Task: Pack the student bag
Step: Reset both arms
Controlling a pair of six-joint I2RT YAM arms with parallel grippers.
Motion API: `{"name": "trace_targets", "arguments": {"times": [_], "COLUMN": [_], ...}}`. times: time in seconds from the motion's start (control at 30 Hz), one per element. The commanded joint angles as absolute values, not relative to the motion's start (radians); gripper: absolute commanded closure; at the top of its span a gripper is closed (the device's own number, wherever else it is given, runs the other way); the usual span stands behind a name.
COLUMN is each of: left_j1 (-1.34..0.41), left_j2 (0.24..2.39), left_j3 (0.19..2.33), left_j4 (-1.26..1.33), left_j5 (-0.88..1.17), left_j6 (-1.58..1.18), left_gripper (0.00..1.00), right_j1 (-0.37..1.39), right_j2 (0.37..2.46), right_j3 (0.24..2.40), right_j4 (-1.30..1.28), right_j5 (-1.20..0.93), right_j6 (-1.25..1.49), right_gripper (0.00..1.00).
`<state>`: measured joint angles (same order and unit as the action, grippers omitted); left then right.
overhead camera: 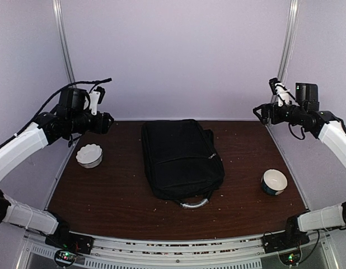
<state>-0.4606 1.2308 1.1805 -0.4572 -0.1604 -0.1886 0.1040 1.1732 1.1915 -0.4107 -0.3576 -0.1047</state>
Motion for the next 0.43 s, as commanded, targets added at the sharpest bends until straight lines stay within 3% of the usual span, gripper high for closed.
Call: {"name": "trace_targets", "arguments": {"times": [0.0,0.1,0.13,0.17,0.4], "left_j1": [-0.453,-0.454,-0.454,-0.453,-0.453], "left_j2": [1.188,1.151,1.136,1.123,1.074], "left_j3": [1.108,1.072,1.06,1.048,1.032], "left_j4": [-0.408,-0.393,-0.384,-0.373,-0.356], "left_j5": [-0.242,-0.291,-0.309,-0.323,-0.359], "left_j6": [-0.113,-0.076,-0.075,-0.076,-0.097], "left_gripper": [0.32,0.24,0.07,0.03,0.02], "right_j1": [0.07,0.07,0.07,0.069,0.066], "right_j2": [1.095,1.025,1.014,1.003,0.966], "right_j3": [1.121,1.028,1.013,0.999,0.921], "right_j4": [-0.336,-0.232,-0.221,-0.209,-0.156], "right_j5": [-0.359,-0.29,-0.259,-0.241,-0.205], "right_j6": [-0.045,0.029,0.048,0.067,0.086], "right_gripper": [0.0,0.0,0.0,0.0,0.0]}}
